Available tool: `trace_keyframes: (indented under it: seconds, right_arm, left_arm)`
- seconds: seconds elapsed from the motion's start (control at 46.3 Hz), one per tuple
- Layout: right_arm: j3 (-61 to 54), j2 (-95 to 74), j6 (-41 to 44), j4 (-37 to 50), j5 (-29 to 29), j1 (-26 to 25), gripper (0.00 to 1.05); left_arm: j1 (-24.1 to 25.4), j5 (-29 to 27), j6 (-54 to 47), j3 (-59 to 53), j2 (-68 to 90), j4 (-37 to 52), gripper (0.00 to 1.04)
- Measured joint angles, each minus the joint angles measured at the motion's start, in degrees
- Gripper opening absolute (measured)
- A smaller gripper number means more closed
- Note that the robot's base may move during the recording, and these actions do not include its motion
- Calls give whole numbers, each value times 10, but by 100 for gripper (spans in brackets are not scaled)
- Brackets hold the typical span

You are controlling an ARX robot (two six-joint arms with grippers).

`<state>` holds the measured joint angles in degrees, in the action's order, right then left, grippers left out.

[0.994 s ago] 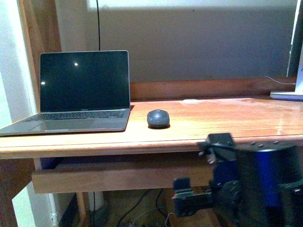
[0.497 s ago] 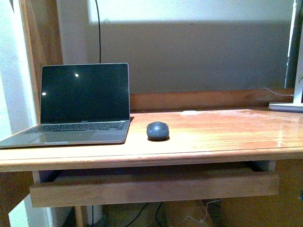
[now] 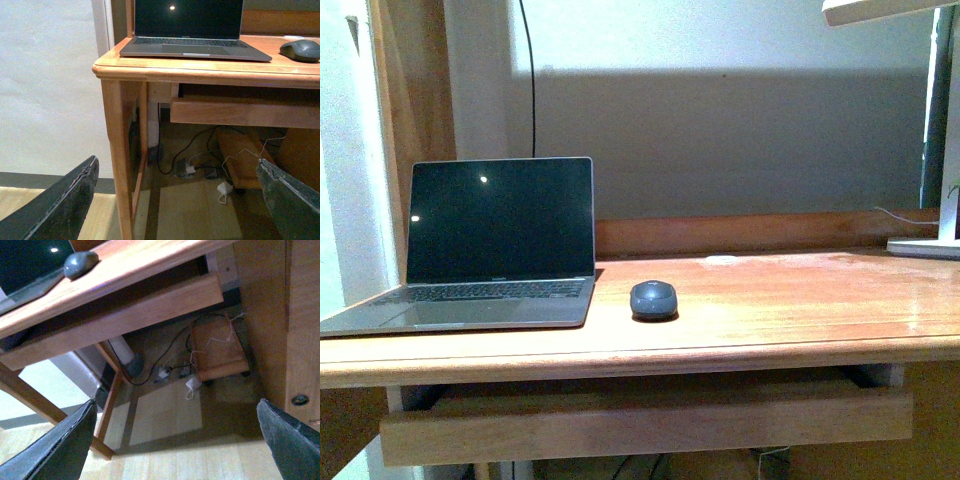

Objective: Place mouse

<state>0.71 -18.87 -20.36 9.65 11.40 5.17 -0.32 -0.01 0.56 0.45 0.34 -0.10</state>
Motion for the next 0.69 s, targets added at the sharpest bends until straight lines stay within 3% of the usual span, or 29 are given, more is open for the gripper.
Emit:
trace_keyframes:
  seconds: [0.043,0.108,0.259,0.584,0.692]
  right_arm:
    - [-2,46,6,-33,-5,-4,97]
    - [-4,145,70,-88,-118,23,86]
    - [-4,194,161,-105,-118,-44,62]
    - [1,189,198,-100,-114,-50,5]
    - [1,189,200,-100,-114,-50,3]
  left_arm:
    - [0,0,0,0,0,0,97]
    - [0,0,0,0,0,0,97]
    - [1,1,-1,0,-1,0,97]
    - [2,0,-1,0,-1,0,97]
    - [2,0,-1,0,-1,0,97]
